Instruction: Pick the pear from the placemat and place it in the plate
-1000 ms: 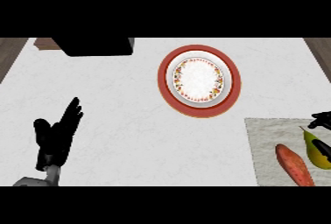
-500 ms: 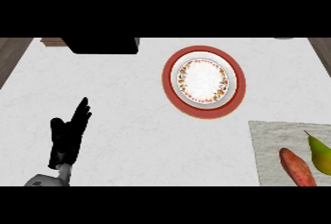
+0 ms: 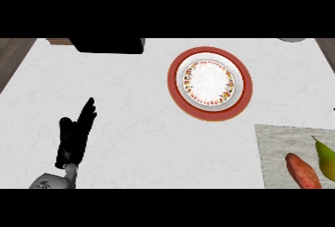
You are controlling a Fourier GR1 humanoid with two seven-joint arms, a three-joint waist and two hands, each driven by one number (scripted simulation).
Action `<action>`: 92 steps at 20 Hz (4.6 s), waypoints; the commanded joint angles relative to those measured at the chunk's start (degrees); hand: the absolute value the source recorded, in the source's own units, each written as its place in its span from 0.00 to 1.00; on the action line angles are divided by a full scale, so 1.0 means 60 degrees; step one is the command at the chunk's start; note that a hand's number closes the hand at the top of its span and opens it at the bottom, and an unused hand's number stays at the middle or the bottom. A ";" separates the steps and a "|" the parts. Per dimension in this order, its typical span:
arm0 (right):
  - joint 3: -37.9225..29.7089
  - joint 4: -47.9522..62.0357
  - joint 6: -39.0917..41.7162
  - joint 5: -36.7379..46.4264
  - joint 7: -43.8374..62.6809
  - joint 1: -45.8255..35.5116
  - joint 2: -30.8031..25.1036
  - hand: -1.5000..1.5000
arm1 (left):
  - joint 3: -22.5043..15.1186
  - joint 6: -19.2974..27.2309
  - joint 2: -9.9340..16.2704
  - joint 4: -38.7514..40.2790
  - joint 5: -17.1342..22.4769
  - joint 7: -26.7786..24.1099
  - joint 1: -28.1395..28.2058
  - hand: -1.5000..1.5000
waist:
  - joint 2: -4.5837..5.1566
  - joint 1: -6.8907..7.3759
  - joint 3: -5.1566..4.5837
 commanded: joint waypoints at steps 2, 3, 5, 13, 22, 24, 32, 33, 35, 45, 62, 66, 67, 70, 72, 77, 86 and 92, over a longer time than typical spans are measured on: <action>0.1068 0.0961 0.1426 0.1239 -0.1500 -0.0810 -0.0302 0.00 | -0.0008 0.0078 -0.0239 0.0314 -0.0124 0.0112 -0.0276 0.50 | 0.0025 0.0019 -0.0004; 0.1144 0.0946 0.1768 0.1298 -0.1634 -0.0909 -0.0804 0.00 | 0.0176 -0.0211 0.0093 0.0045 0.0046 0.0022 -0.0094 0.50 | 0.0007 0.0071 -0.0008; 0.1548 0.1193 0.1556 0.1657 -0.1514 -0.1399 -0.0350 0.00 | 0.0065 -0.0012 -0.0248 0.0412 -0.0157 -0.0084 -0.0268 0.50 | 0.0010 0.0004 -0.0014; 0.2385 0.2929 0.0862 0.2566 -0.2355 -0.2193 0.0482 0.00 | 0.0188 -0.0122 -0.0287 0.0296 -0.0241 0.0026 -0.0206 0.50 | -0.0017 -0.0113 -0.0015; 0.3048 0.3953 0.0521 0.3036 -0.2640 -0.2944 0.1159 0.00 | 0.0352 -0.0117 -0.0380 0.0399 -0.0446 -0.0272 -0.0003 0.50 | 0.0005 -0.0083 -0.0016; 0.3053 0.3849 0.0207 0.3012 -0.2918 -0.2659 0.1176 0.00 | 0.0744 -0.0481 -0.0127 0.0403 -0.0109 -0.0079 -0.0149 0.50 | -0.0035 -0.0211 -0.0023; 0.3437 0.5018 -0.0052 0.3378 -0.3111 -0.3279 0.1815 0.00 | 0.0762 -0.0591 -0.0245 0.0409 -0.0263 0.0035 -0.0362 0.50 | 0.0000 -0.0162 -0.0014; 0.3496 0.4844 0.0139 0.3361 -0.2965 -0.3214 0.1772 0.00 | 0.0641 -0.0597 -0.0112 -0.0157 -0.0284 0.0208 0.0278 0.50 | -0.0045 -0.0149 -0.0020; 0.3430 0.5109 -0.0105 0.3419 -0.2613 -0.3560 0.2199 1.00 | 0.0606 -0.0327 -0.0337 -0.0201 -0.0491 0.0173 0.0193 0.50 | -0.0049 -0.0154 -0.0022; 0.3056 0.6116 -0.2104 0.3667 -0.4256 -0.3436 0.2091 1.00 | 0.0748 -0.0542 -0.0383 -0.0324 -0.0598 0.0518 -0.0029 0.50 | -0.0034 -0.0205 -0.0013; 0.3386 0.1686 -0.6637 0.4344 0.3898 -0.6994 0.8594 1.00 | 0.0996 -0.0638 -0.0446 0.0327 -0.0620 -0.0090 0.0453 0.50 | -0.0384 -0.0490 -0.0088; 0.3150 0.0303 -0.8176 0.4869 0.5910 -0.6986 0.8838 1.00 | 0.1019 -0.0373 -0.0478 -0.0147 -0.0674 0.0423 0.0367 0.50 | -0.0386 -0.0701 -0.0051; 0.3056 -0.0253 -0.8067 0.4935 0.6217 -0.6885 0.8481 1.00 | 0.1066 -0.0475 -0.0532 0.0363 -0.0723 0.0114 0.0165 0.50 | -0.0286 -0.0776 -0.0054; 0.3229 -0.1648 -0.7830 0.5449 0.8142 -0.6438 0.8320 1.00 | 0.1056 -0.0571 -0.0537 -0.0068 -0.0617 -0.0120 0.0882 0.50 | -0.0278 -0.0687 -0.0049; 0.3069 -0.2200 -0.7208 0.5698 0.9171 -0.6695 0.8063 1.00 | 0.1357 -0.0670 -0.0296 -0.0264 -0.0500 0.0449 0.0291 0.50 | -0.0212 -0.0592 -0.0044; 0.2250 -0.1888 -0.6846 0.6099 0.9066 -0.6491 0.8041 1.00 | 0.1031 -0.0519 -0.0803 -0.0359 -0.1010 0.0572 0.0137 0.50 | -0.0109 -0.0374 -0.0037; 0.0946 0.1734 -0.7160 0.6485 0.7422 -0.7718 0.8295 1.00 | 0.1467 -0.1030 -0.0867 0.0217 -0.0970 0.0381 -0.0246 0.50 | -0.0040 -0.0237 -0.0039; 0.0449 0.4049 -0.6312 0.6192 0.6550 -0.8367 0.8237 1.00 | 0.1117 -0.0842 -0.1093 -0.0136 -0.1336 0.0394 0.0030 0.50 | 0.0020 -0.0061 -0.0034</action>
